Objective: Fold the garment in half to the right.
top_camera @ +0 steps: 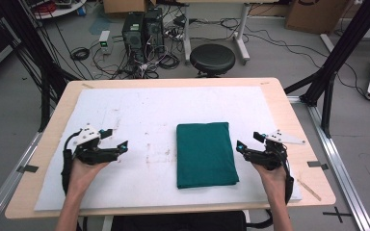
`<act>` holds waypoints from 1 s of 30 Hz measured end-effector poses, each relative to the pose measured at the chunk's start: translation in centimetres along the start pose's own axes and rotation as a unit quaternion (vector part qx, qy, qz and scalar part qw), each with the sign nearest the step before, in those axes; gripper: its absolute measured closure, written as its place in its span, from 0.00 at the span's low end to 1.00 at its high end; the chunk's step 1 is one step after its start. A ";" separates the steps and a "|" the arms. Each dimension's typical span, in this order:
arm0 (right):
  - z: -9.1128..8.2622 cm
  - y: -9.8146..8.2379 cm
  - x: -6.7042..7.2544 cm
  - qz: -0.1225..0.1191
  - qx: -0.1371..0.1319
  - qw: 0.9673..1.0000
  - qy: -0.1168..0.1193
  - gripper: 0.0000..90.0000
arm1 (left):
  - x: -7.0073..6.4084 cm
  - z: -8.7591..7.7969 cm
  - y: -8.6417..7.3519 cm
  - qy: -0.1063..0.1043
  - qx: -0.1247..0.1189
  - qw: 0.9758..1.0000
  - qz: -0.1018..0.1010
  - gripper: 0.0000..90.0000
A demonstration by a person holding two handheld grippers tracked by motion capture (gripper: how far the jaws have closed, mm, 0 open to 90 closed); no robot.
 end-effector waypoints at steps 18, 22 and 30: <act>-0.6 -0.2 -1.2 0.006 -0.004 1.000 -0.009 0.22 | 4.6 -3.2 -1.7 0.071 -0.009 0.997 -0.034 0.22; -0.7 -0.2 -1.4 0.009 -0.005 1.000 -0.009 0.22 | 4.5 -3.1 -1.8 0.070 -0.007 0.997 -0.033 0.22; -0.6 -0.4 -1.4 0.010 -0.002 1.000 -0.009 0.22 | 4.7 -3.4 -1.8 0.071 -0.007 0.997 -0.035 0.22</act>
Point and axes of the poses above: each handheld gripper's, and its own axes: z roughly forward along the jaws, y roughly out of its top, x roughly to its left, the point moved 5 cm from there along z, roughly forward along the jaws, and after that the axes turned 6 degrees about -z, right-handed, at the moved point
